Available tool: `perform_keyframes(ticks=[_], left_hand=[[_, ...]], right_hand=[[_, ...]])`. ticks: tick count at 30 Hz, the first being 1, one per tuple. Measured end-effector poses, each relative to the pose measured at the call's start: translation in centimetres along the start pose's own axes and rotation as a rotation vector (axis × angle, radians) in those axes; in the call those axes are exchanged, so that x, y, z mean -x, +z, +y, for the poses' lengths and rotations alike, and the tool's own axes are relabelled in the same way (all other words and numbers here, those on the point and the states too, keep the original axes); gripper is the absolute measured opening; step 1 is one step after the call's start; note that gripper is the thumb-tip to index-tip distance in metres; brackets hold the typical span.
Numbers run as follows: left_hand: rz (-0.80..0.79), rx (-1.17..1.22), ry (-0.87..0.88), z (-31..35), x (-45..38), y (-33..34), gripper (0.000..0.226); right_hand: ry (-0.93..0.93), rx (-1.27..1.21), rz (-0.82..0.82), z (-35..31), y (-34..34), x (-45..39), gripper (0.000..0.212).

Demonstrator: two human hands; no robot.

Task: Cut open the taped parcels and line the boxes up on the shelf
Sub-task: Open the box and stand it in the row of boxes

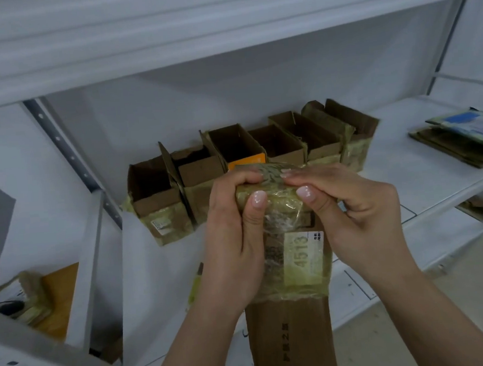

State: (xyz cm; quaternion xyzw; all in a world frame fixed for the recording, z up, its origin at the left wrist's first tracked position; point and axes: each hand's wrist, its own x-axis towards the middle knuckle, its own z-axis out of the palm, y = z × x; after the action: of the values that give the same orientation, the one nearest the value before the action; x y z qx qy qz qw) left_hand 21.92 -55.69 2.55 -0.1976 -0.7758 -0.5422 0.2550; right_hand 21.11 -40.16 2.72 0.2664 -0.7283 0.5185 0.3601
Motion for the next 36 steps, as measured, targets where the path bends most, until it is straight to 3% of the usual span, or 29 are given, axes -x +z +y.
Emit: perform_keyframes(ticks=[6, 10, 15, 18, 21, 25, 32, 34, 36], left_hand=[[-0.033, 0.001, 0.061, -0.3, 0.2, 0.3, 0.032], [-0.067, 0.012, 0.069, -0.4, 0.7, 0.5, 0.056], [-0.067, -0.016, 0.064, -0.6, 1.0, 0.6, 0.069], [-0.080, -0.001, 0.032, -0.8, 1.0, 0.8, 0.080], [-0.019, 0.061, -0.015, -1.1, 0.9, 1.0, 0.061], [0.022, 0.065, -0.116, -2.5, 0.3, -0.1, 0.040], [-0.315, 0.287, -0.069, -3.4, -1.1, -3.6, 0.052], [-0.334, 0.289, -0.074, -3.2, -1.4, -3.5, 0.052], [-0.253, 0.215, -0.095, -3.4, -1.7, -3.2, 0.044]], right_hand=[[0.080, -0.059, -0.098, -0.3, -0.3, 0.1, 0.032], [0.028, -0.019, -0.014, -0.8, 0.6, 0.5, 0.022], [0.055, -0.030, -0.049, -0.7, 0.4, 0.6, 0.020], [0.031, 0.036, 0.038, -1.0, 0.8, 0.8, 0.016], [0.033, 0.117, 0.044, -1.2, 1.4, 1.3, 0.018], [0.172, -0.088, -0.276, -1.0, -0.1, 0.8, 0.035], [0.454, -0.014, -1.053, 1.5, -6.8, -2.8, 0.111], [0.458, 0.023, -1.069, 1.3, -6.7, -2.9, 0.110], [0.485, 0.100, -0.978, 1.0, -6.3, -2.7, 0.100]])
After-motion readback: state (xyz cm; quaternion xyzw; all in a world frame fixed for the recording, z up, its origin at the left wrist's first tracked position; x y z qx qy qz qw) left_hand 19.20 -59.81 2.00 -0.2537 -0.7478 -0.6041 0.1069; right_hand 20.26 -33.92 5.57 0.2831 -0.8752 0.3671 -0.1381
